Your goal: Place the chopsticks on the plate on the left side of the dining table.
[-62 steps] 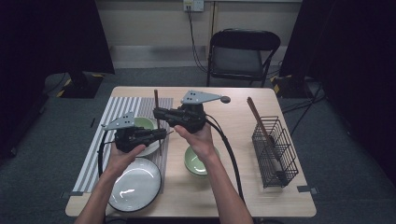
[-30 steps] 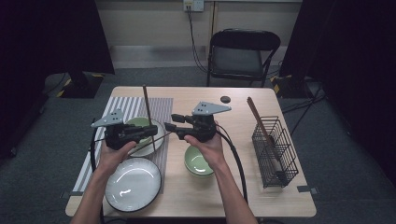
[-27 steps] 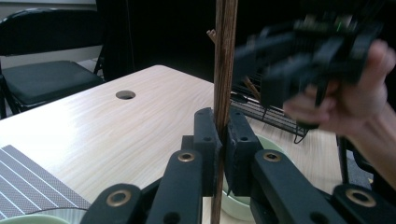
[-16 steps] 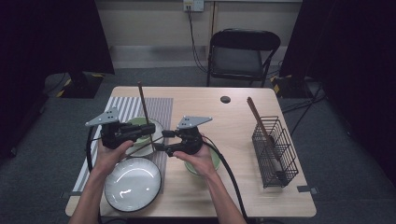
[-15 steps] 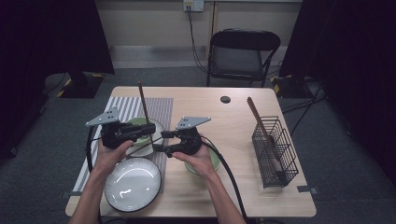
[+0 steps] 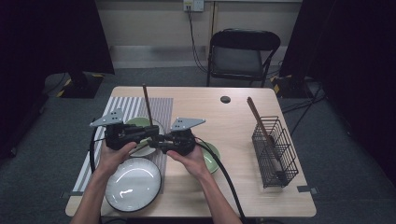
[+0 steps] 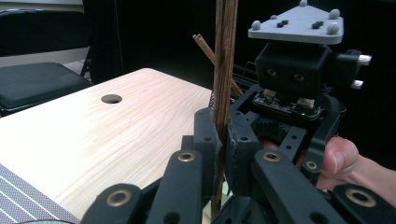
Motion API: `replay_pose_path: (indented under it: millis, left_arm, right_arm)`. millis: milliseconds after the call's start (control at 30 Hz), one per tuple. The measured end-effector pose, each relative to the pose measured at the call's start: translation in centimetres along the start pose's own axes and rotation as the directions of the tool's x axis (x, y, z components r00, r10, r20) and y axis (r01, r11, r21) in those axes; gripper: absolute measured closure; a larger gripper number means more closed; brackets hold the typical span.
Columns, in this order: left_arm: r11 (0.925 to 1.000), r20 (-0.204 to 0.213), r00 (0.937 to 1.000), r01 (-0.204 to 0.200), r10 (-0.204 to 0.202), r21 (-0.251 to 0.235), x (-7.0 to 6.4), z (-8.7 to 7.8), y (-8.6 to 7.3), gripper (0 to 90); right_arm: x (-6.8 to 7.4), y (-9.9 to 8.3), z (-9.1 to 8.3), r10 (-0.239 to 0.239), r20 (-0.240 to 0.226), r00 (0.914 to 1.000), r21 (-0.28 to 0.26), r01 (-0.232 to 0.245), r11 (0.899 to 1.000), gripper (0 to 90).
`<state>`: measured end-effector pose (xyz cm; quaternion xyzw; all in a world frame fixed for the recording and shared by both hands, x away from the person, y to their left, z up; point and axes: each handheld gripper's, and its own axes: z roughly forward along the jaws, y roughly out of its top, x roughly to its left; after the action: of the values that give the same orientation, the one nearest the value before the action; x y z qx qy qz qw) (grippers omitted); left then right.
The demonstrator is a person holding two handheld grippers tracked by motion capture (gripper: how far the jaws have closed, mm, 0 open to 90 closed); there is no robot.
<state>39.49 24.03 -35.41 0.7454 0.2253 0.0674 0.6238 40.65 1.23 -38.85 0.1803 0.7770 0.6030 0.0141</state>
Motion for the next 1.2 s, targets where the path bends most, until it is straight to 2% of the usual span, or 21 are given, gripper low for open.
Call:
replay_pose_path:
  millis: [267, 667, 900, 1033, 1200]
  left_arm:
    - [1.0, 0.011, 0.9999, 0.003, -0.003, 0.009, 0.07, 0.22, -0.14, 84.9]
    - [0.9999, 0.009, 1.0, 0.003, -0.003, 0.015, 0.02, 0.26, -0.18, 84.7]
    - [0.9999, 0.019, 0.9997, -0.014, 0.014, 0.005, -0.23, 0.19, 0.03, 83.7]
    - [0.9998, 0.022, 0.9996, -0.019, 0.019, -0.003, -0.4, 0.04, 0.23, 80.6]
    - [0.9996, 0.021, 0.9996, -0.017, 0.018, -0.024, -0.49, -0.32, 0.43, 71.2]
  right_arm:
    - [-0.01, 0.1, -0.18, 0.0, -0.006, 1.0, -0.001, 0.0, 1.0, 85.6]
    - [-0.01, 0.02, -0.28, -0.004, 0.001, 1.0, 0.005, 0.004, 1.0, 86.2]
    - [0.26, 0.05, -0.33, -0.004, -0.003, 1.0, 0.009, 0.004, 1.0, 86.4]
    - [0.45, 0.03, -0.3, -0.008, -0.009, 0.9999, 0.014, 0.008, 1.0, 86.4]
    - [0.7, -0.12, 0.0, -0.011, -0.023, 0.9997, 0.03, 0.012, 0.999, 86.5]
